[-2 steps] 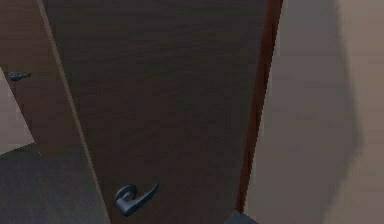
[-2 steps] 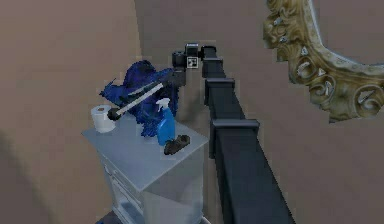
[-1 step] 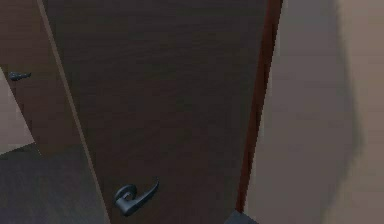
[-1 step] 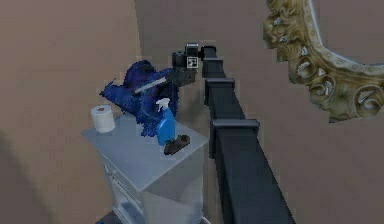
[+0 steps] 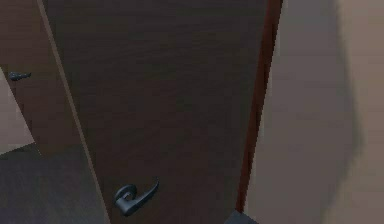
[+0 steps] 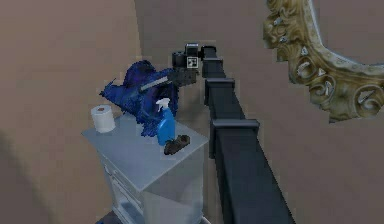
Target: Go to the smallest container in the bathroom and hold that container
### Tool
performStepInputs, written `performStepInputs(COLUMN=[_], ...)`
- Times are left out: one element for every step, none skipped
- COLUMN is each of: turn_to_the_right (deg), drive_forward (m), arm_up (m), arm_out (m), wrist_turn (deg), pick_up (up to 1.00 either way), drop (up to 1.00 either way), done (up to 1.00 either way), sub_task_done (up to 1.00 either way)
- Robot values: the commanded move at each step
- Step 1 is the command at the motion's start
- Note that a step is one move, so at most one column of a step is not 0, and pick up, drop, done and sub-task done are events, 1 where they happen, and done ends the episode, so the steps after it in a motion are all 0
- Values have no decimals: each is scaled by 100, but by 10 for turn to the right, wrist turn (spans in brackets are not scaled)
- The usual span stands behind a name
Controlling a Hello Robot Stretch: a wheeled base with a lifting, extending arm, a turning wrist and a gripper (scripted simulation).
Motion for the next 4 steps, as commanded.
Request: performStepInputs(turn_to_the_right=[0, 0, 0, 0], drive_forward=[0, 0, 0, 0], arm_up=[-30, 0, 10, 0], arm_out=[0, 0, 0, 0], wrist_turn=[0, 0, 0, 0], pick_up=[0, 100, 0, 0], drop=[0, 0, 0, 0], done=[0, 0, 0, 100], sub_task_done=[0, 0, 0, 0])
